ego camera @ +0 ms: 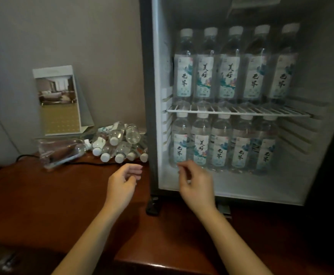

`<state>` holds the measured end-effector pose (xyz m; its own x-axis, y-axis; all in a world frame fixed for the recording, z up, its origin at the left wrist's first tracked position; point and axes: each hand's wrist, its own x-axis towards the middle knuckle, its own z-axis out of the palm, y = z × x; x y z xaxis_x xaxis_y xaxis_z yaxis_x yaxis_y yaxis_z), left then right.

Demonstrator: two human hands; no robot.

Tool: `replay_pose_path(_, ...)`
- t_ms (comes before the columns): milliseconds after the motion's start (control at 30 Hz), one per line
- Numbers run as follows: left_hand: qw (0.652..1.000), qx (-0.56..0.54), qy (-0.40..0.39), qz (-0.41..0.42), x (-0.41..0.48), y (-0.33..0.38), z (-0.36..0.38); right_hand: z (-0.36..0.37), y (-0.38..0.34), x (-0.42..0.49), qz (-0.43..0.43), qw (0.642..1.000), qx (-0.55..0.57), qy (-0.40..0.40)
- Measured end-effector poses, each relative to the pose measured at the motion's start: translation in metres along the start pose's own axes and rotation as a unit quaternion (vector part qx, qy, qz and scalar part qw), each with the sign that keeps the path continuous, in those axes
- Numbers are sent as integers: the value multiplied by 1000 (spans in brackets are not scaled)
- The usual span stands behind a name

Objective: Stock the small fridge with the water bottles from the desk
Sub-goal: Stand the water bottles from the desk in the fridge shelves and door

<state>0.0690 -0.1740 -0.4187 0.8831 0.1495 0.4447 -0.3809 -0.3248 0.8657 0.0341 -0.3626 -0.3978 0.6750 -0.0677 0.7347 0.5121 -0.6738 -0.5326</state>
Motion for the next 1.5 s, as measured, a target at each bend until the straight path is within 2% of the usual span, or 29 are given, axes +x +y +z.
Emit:
replay_pose_path(167,997,38,47,-47,13,-34,-34,73,-51,1,-17,992,94,-84)
replay_pose_path(233,995,65,55,-57,19,-45,-48,103,-61,4,5,989,78,-128)
replay_pose_path(333,989,109,59,-84,33,-62,-64,144,-67,15,85,978,13,-188)
replay_pose_path(433,981,147,63,-111,46,-81,-72,176,-64,30,141,967,-30,-212)
replay_pose_path(600,971,192,78,-118,73,-101,-64,200,-40,38,160,961,-106,-199)
replay_pose_path(700,965,214,96,-114,97,-106,-56,205,-35,36,140,965,-136,-173)
replay_pose_path(900,945,315,13,-89,139,-124,-59,206,-34,36,108,968,-158,-161)
replay_pose_path(1133,949,305,-14,-72,141,-123,-65,202,-37,34,96,965,-175,-172)
replay_pose_path(1267,959,271,15,-86,138,-117,-66,196,-39,34,92,969,-169,-154)
replay_pose_path(1400,937,335,27,-94,131,-105,-73,192,-41,35,88,973,-161,-137)
replay_pose_path(1500,930,350,100,-37,125,-87,-77,192,-41,34,78,975,-159,-135)
